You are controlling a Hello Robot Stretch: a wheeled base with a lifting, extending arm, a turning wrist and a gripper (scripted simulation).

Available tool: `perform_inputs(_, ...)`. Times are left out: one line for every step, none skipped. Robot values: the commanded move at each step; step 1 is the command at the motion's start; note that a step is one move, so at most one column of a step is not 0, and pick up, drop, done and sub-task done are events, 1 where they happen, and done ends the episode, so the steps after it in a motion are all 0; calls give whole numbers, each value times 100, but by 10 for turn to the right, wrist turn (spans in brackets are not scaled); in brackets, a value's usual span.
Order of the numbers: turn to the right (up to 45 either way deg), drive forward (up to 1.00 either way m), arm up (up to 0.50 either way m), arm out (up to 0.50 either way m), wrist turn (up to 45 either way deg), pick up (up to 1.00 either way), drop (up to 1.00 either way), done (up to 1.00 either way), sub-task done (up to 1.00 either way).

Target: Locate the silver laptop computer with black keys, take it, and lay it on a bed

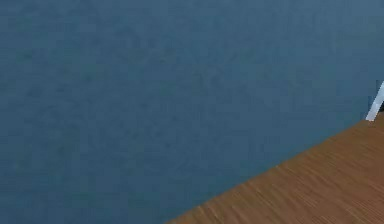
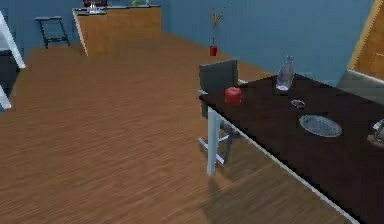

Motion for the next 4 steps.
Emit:
perform_inputs(450, 0, 0, 0, 0, 0, 0, 0, 0)
perform_inputs(90, 0, 0, 0, 0, 0, 0, 0, 0)
perform_inputs(0, 100, 0, 0, 0, 0, 0, 0, 0)
perform_inputs(30, 0, 0, 0, 0, 0, 0, 0, 0)
